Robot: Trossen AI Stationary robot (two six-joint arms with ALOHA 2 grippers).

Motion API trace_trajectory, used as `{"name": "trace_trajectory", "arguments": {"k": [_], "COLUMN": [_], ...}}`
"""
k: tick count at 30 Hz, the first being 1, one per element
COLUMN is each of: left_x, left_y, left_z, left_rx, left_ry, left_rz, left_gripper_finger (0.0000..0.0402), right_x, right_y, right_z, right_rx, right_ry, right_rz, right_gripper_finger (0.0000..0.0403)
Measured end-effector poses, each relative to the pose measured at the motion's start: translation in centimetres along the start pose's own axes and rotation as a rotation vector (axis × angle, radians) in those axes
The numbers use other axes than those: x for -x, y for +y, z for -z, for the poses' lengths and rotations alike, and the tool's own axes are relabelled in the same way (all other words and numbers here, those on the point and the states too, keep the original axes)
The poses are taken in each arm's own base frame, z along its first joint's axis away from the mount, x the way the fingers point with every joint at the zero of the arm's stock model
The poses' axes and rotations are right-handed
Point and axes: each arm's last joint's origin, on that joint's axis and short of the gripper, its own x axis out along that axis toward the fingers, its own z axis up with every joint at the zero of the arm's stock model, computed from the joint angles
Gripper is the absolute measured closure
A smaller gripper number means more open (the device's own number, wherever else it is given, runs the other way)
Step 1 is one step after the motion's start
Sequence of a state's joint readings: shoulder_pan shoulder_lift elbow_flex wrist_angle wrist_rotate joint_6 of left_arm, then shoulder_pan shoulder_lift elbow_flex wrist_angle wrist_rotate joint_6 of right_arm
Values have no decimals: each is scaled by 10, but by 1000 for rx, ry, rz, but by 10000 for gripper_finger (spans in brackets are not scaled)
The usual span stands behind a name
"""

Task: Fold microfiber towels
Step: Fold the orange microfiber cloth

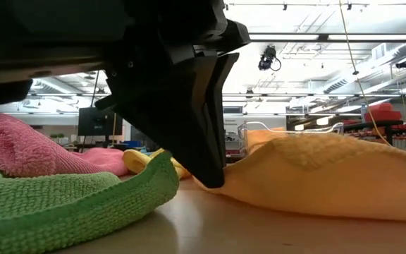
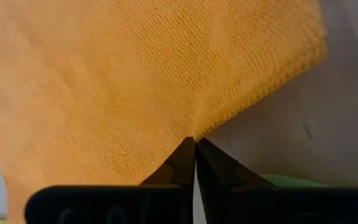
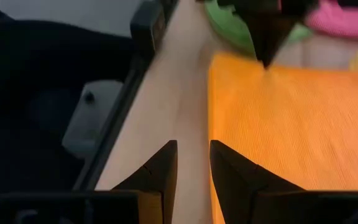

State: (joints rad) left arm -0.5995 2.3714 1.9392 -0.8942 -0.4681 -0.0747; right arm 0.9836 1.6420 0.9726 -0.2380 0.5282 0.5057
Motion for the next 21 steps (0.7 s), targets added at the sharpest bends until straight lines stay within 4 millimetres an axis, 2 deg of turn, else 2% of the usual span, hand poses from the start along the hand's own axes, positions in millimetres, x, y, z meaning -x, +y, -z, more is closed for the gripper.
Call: {"name": "trace_trajectory", "arguments": {"k": [5, 10, 15, 21], "left_x": [1, 7, 28, 37], "left_y": [-2, -10, -9, -6], "left_z": [0, 1, 9, 17], "left_rx": [3, -36, -32, 38], "left_ry": [0, -1, 52, 114], "left_rz": [31, 26, 23, 4], "left_gripper_finger": [374, 321, 266, 242], "right_x": [-23, -46, -68, -91], "right_y": [-5, -3, -1, 2], "right_z": [1, -5, -7, -17], "right_rx": [57, 111, 161, 246], "right_ry": [-27, -37, -39, -30], "right_rz": [18, 39, 56, 91], "right_gripper_finger": [299, 299, 286, 252]}}
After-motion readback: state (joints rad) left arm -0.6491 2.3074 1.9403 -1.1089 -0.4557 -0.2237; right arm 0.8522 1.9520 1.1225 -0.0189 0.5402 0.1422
